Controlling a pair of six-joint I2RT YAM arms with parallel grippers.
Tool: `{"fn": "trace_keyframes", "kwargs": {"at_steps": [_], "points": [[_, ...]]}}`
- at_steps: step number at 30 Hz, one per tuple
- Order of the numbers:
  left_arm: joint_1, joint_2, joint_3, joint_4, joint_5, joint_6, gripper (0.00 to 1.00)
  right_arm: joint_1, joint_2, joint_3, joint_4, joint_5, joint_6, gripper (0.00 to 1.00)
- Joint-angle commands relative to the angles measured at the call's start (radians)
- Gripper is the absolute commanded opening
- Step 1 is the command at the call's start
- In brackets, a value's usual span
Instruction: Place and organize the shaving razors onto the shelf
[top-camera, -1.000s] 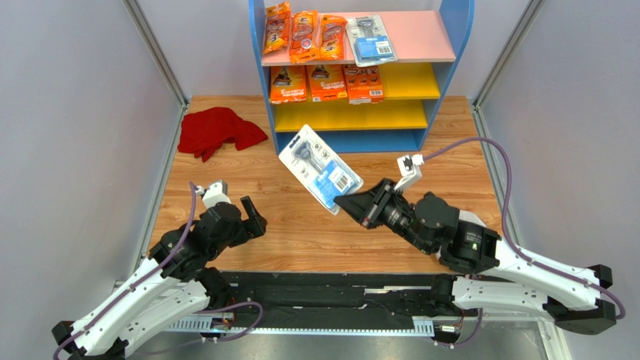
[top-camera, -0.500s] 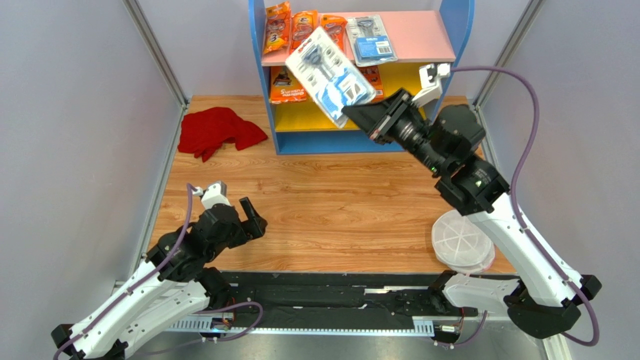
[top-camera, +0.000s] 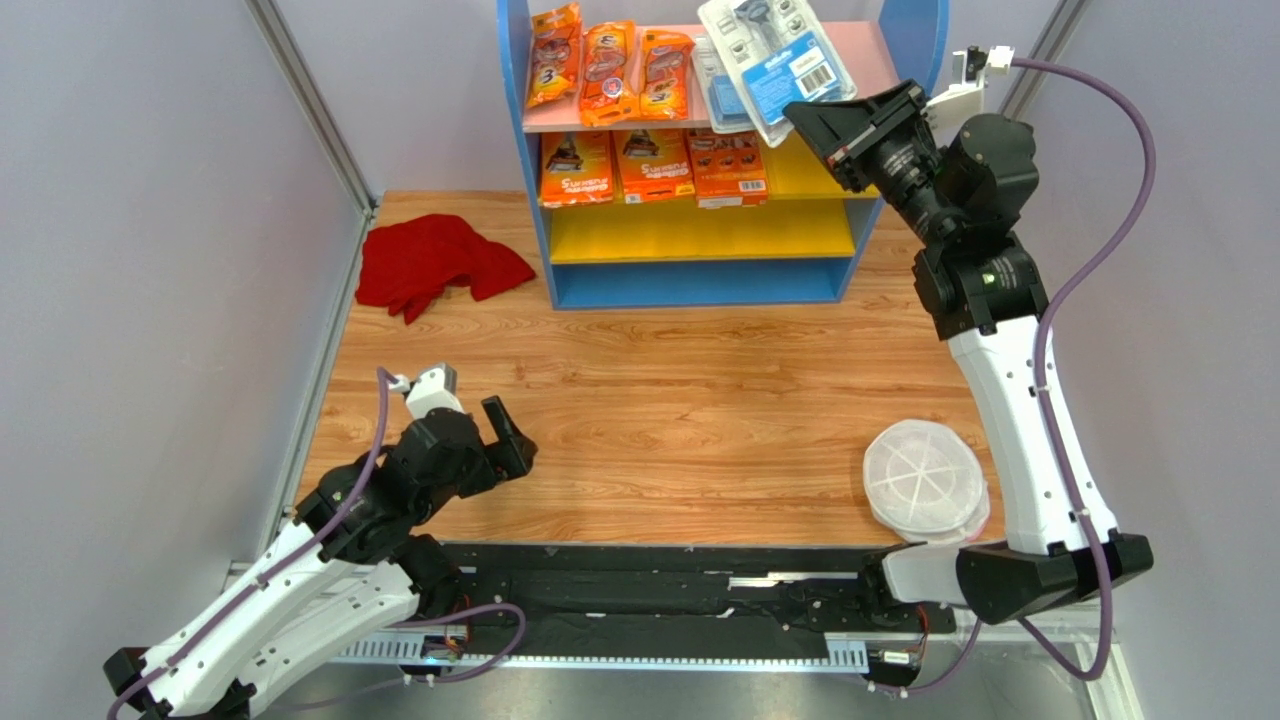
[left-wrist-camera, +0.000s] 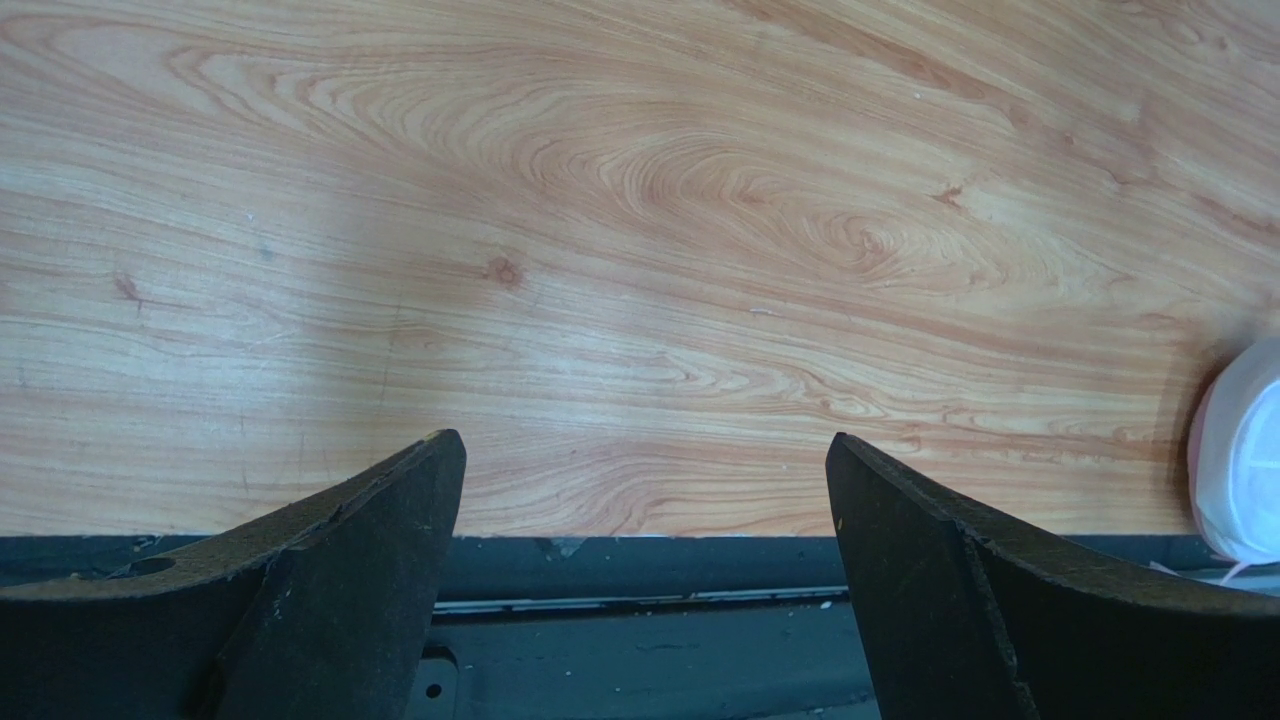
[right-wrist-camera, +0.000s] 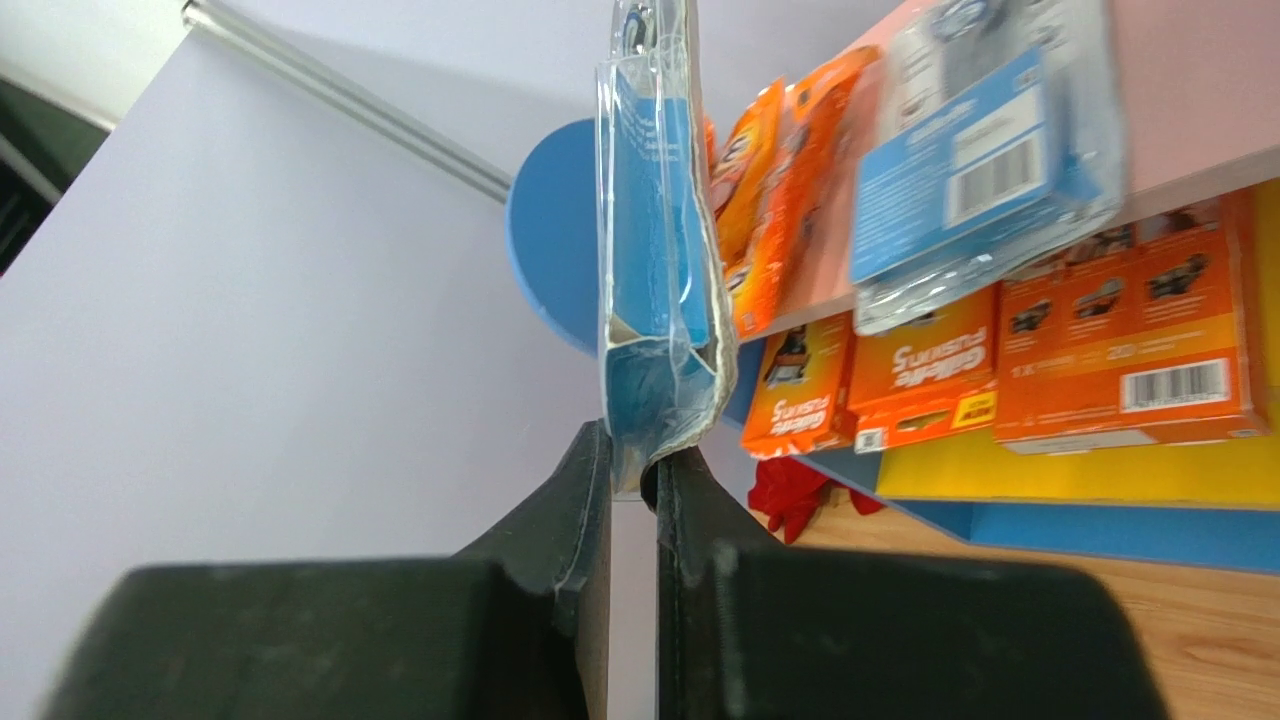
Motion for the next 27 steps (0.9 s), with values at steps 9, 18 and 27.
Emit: {"fn": "trace_keyframes", "kwargs": {"at_steps": [9,18,27], "points": [[0.001,-0.001,-0.006,0.034,0.006,0.03,0.99,-0.233,0.157,0.13,0.083,-0.105,0.119,0.0],[0.001,0.011,-0.009,0.045,0.003,0.042,0.99,-0.268,0.257,0.161,0.064,-0.102,0.143,0.0],[0.001,0.016,-0.006,0.047,0.006,0.049,0.99,-0.268,0.315,0.145,0.127,-0.122,0.204,0.0]]}}
